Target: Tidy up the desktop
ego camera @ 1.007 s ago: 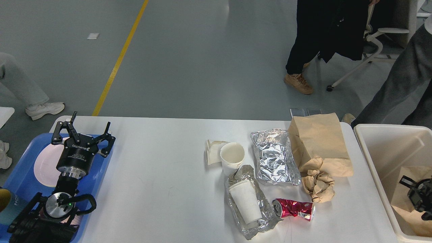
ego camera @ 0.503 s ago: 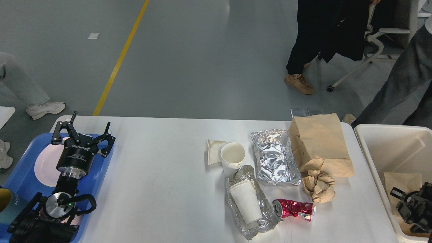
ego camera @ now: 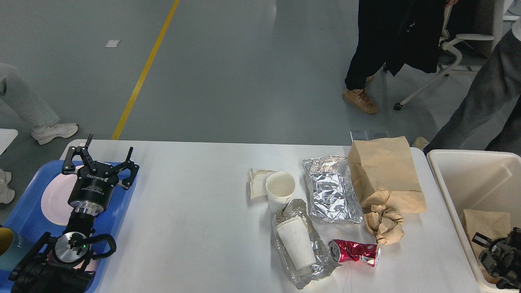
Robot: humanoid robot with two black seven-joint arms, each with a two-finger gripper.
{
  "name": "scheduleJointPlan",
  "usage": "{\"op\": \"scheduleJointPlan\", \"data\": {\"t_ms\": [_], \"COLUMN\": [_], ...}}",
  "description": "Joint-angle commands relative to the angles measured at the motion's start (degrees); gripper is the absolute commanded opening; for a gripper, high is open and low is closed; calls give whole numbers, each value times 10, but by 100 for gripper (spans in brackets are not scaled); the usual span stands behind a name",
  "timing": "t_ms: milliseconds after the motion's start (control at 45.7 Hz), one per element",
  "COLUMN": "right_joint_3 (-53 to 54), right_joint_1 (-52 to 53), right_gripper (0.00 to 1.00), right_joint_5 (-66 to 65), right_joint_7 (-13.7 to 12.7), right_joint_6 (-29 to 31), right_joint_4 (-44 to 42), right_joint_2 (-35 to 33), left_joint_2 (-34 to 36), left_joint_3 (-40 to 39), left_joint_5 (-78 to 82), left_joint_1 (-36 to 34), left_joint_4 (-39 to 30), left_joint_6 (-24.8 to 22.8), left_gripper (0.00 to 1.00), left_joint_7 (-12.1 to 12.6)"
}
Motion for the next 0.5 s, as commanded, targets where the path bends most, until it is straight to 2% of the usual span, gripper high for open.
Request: {"op": "scheduleJointPlan", "data": {"t_ms": [0,284,416,481], "right_joint_3": [-1,0,-6,-13], "right_joint_1": [2,7,33,68], "right_gripper": [100,100,100,100], "right_joint_5": [0,-1,-3,-9], "right_joint_7": [0,2,-2,-3], "right_joint_6": [-17,-15,-7,3], "right_joint_4": [1,7,40,76], "right_joint_2": [-1,-10,-21,-47], "left_joint_2": [0,0,0,0], "left_joint_3": [0,0,0,0], "left_joint_5": [0,0,0,0], "left_joint_1": [0,0,0,0], "left_joint_4": [0,0,0,0], "left_joint_6": [0,0,0,0], "left_gripper": [96,96,96,96], "left_joint_7": [0,0,0,0]}}
